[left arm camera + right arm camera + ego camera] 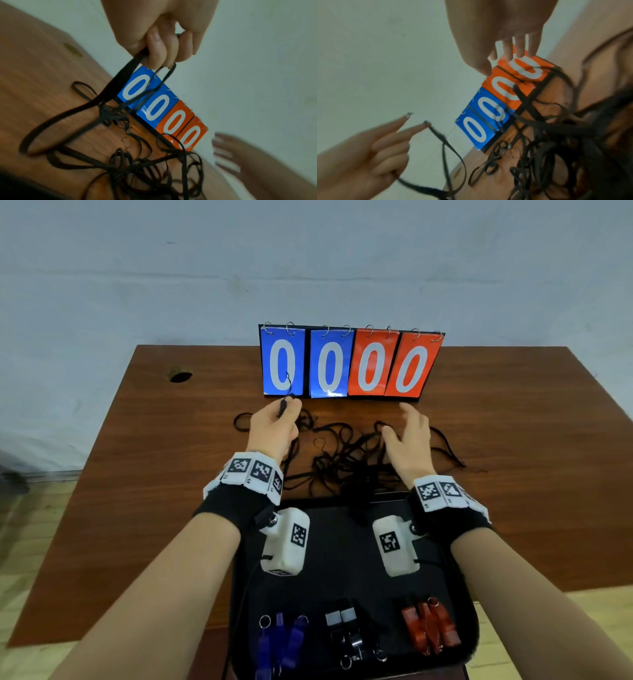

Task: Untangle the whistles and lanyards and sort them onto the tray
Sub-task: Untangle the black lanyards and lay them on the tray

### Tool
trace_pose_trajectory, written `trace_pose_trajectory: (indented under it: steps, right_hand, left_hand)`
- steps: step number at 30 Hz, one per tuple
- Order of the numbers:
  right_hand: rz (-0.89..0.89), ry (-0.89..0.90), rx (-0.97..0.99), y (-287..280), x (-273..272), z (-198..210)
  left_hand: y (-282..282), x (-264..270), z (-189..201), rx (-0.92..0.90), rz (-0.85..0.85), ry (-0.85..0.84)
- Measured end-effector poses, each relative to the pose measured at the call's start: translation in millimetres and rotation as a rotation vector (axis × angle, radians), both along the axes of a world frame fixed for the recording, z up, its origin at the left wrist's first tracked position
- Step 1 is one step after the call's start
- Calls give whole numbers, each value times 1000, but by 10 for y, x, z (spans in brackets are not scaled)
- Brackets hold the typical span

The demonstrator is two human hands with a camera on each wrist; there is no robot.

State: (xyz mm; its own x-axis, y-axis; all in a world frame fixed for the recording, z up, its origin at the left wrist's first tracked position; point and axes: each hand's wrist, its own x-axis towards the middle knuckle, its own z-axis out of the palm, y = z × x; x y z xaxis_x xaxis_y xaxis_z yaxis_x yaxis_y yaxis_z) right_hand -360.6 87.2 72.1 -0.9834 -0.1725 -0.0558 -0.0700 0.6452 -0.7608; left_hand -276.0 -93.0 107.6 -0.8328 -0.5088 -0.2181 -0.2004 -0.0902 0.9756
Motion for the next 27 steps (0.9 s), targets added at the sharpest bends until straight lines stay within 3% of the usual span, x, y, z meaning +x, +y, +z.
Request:
trace_pose_trajectory:
  steps: [3, 7, 9, 11, 13, 16, 21, 24, 27]
  right_hand:
    - [270, 21, -76, -208, 152, 122]
    - [584, -159, -223, -474, 449, 156]
    - [698, -331, -295, -568, 550, 149]
    - [748, -449, -347, -644, 628, 124]
    - [719, -504, -384, -677, 690, 88]
    - [594, -508, -377, -542, 681, 54]
    - [357, -555, -70, 57, 502, -86]
    - [398, -534, 207, 380, 478, -224]
    - [339, -322, 326, 602, 455, -378]
  left_hand:
    - [100, -1, -25, -169, -82, -58]
    - [166, 29, -64, -449, -141, -122]
    - [175, 36, -35, -436, -77, -65]
    - [184, 14, 2, -300, 0, 16]
    - [190, -10, 53, -183, 37, 64]
    - [160, -21, 79, -150, 71, 85]
    - [86, 22, -77, -82, 152, -29]
    - [263, -38, -248, -102, 27, -108]
    - [574, -133, -350, -29, -129, -126]
